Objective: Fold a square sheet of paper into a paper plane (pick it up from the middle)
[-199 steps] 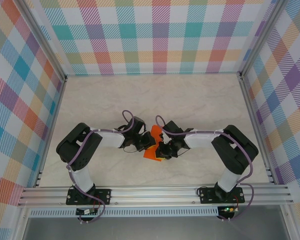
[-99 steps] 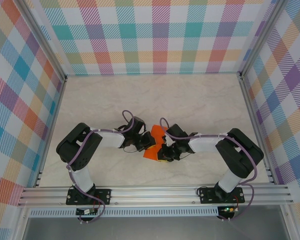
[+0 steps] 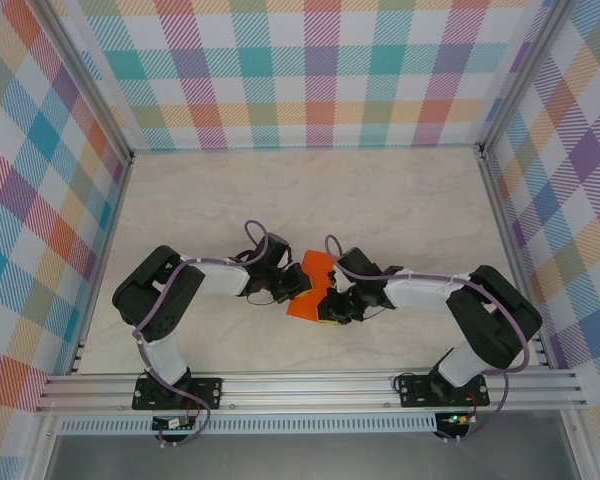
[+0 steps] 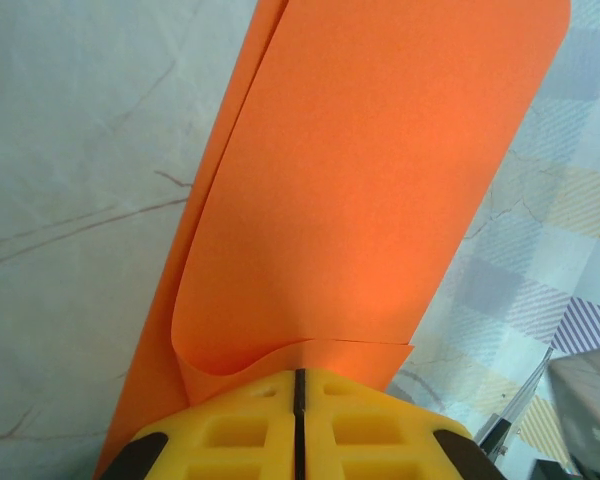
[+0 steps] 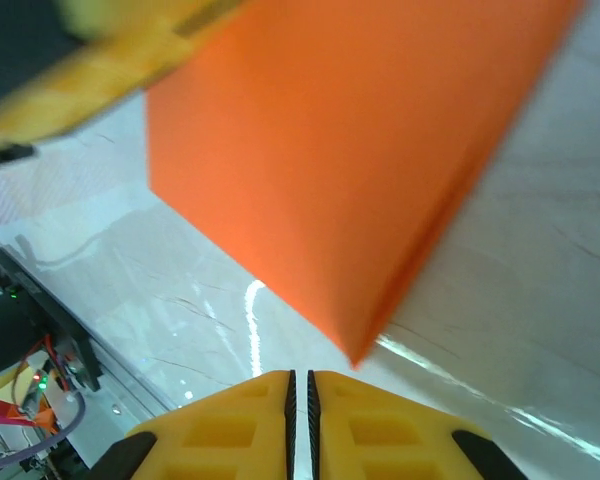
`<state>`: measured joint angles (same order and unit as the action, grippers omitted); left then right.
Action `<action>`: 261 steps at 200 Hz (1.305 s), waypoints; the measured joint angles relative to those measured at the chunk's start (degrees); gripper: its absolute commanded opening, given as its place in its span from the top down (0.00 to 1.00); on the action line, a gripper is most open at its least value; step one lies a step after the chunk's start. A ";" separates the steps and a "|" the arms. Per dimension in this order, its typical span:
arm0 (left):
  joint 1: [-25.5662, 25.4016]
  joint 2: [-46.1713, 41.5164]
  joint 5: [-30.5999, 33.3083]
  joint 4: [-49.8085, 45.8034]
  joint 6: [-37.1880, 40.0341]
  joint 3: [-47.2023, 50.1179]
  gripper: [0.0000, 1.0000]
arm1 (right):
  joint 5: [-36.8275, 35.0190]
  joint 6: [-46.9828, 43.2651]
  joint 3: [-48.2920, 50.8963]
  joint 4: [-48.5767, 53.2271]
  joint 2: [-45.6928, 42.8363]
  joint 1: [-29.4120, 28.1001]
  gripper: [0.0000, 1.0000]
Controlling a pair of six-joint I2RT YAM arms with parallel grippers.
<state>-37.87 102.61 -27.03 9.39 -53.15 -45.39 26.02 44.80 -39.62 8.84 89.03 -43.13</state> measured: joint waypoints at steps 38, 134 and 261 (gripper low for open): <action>0.00 0.00 0.00 0.00 0.02 0.00 0.91 | -0.55 0.00 -5.75 -0.72 3.61 0.02 0.87; -0.04 -0.02 -0.11 -2.10 0.17 -1.44 0.87 | 0.09 1.97 -0.17 -6.80 6.60 0.42 0.94; -3.74 -3.32 0.07 -6.10 0.24 -1.09 0.89 | 0.17 2.86 0.11 -7.54 6.51 0.39 0.95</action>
<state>-41.60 99.29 -26.96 3.29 -52.90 -46.48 26.20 47.66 -39.51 1.30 95.55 -42.74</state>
